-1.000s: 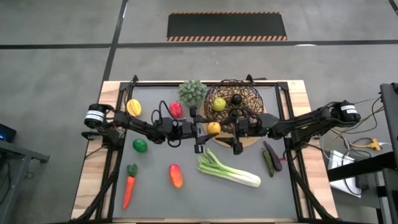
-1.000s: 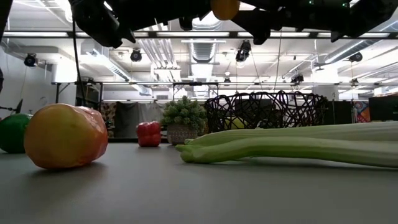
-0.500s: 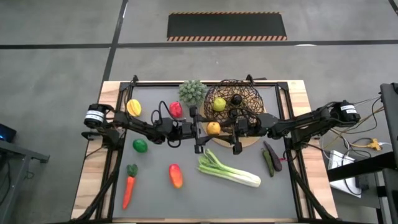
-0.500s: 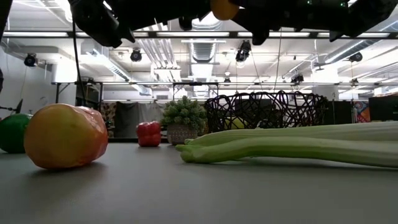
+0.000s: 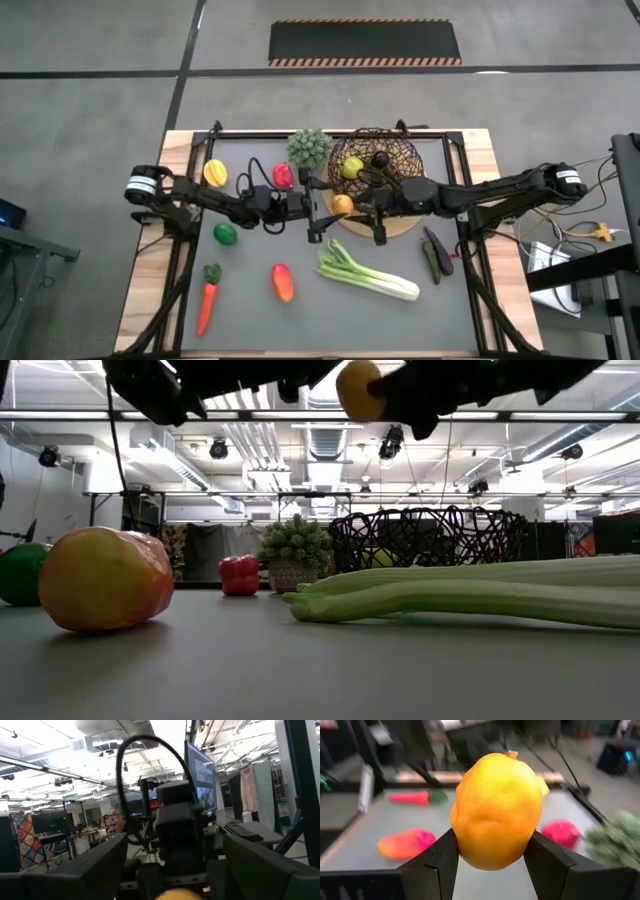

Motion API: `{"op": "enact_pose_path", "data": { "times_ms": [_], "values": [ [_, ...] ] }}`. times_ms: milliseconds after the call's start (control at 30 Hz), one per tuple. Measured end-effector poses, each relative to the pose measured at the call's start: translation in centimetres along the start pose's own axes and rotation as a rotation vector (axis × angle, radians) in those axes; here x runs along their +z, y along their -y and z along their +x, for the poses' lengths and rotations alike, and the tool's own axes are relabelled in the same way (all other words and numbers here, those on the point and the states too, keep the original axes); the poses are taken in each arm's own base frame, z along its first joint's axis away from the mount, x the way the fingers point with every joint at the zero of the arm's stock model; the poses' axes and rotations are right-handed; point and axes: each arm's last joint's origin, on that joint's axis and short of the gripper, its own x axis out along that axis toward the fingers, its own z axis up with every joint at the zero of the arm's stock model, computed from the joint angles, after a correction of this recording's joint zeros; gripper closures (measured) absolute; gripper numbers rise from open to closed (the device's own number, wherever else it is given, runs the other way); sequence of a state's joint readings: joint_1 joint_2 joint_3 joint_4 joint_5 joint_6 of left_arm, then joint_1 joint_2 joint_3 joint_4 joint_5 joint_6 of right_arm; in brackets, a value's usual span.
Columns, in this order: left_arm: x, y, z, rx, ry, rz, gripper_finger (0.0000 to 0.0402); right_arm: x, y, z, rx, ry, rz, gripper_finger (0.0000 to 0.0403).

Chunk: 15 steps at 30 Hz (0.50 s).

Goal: Build produce basket
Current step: Put the yellow mango into the black wire basket

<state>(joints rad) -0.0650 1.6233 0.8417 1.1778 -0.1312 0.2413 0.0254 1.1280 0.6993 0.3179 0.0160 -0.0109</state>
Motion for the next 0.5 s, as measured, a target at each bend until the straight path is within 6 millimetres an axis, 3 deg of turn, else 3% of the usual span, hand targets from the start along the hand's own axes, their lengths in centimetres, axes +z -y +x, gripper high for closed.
{"op": "enact_pose_path", "data": {
  "times_ms": [233, 500],
  "values": [
    [2.3, -0.8, -1.9, -0.018, -0.009, 0.009, 0.0092, 1.8, 1.0, -1.1, -0.109, -0.3, -0.013, 0.0223],
    [4.3, -1.6, -4.2, -0.008, 0.035, 0.003, 0.0092, 3.6, 3.9, -2.1, -0.208, -0.611, 0.047, 0.0223]
  ]
}}
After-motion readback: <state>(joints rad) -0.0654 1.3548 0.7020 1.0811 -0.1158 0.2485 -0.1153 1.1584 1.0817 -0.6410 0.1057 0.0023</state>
